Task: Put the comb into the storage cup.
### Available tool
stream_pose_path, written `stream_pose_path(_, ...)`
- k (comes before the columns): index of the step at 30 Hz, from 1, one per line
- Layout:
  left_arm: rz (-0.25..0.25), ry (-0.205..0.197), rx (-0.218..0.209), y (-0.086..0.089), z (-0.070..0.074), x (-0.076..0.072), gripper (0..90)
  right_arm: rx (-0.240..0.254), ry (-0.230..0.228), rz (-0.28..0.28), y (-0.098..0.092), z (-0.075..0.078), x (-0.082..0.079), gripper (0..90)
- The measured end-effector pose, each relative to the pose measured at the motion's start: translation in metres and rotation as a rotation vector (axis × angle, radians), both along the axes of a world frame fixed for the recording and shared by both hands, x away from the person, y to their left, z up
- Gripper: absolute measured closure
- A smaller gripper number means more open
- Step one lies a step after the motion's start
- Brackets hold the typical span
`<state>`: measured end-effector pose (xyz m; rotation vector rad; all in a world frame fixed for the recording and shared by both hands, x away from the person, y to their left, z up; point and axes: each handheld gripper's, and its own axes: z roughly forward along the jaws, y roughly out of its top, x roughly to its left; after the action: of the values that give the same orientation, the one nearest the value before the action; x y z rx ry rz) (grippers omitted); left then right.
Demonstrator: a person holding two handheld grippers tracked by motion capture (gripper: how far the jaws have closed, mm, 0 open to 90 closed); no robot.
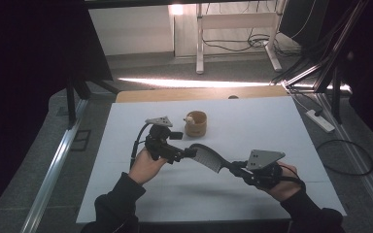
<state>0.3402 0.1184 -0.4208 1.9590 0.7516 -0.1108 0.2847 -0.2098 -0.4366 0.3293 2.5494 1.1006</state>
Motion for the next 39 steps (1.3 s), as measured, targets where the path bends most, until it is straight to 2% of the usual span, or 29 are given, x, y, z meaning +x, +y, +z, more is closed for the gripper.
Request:
stream_pose_path(9, -0.010, 0.032, -0.033, -0.006, 0.000, 0.000, 0.0, 0.014, -0.015, 0.020, 0.002, 0.000, -0.002, 72.7)
stream_pose_path(17, -0.032, 0.077, -0.053, -0.010, 0.000, 0.000, 0.0, 0.025, -0.032, 0.035, 0.005, 0.001, -0.005, 72.7)
stream_pose_path(25, -0.031, 0.099, -0.027, -0.016, 0.002, -0.001, 1.2, 0.025, -0.044, 0.048, 0.006, 0.001, -0.006, 72.7)
stream_pose_path(28, -0.041, 0.122, -0.048, -0.013, 0.002, 0.000, 9.2, 0.024, -0.053, 0.051, 0.007, 0.001, -0.007, 72.7)
stream_pose_path(31, -0.061, 0.165, -0.083, -0.010, 0.001, 0.001, 26.1, 0.024, -0.058, 0.055, 0.007, 0.001, -0.007, 72.7)
stream_pose_path(33, -0.073, 0.188, -0.089, -0.009, 0.000, 0.002, 36.0, 0.024, -0.058, 0.056, 0.007, 0.000, -0.007, 72.7)
stream_pose_path(36, -0.078, 0.210, -0.098, -0.009, 0.000, 0.002, 48.2, 0.023, -0.062, 0.057, 0.007, 0.000, -0.007, 72.7)
stream_pose_path(39, -0.086, 0.228, -0.126, -0.008, 0.000, 0.003, 57.1, 0.022, -0.065, 0.058, 0.007, 0.000, -0.007, 72.7)
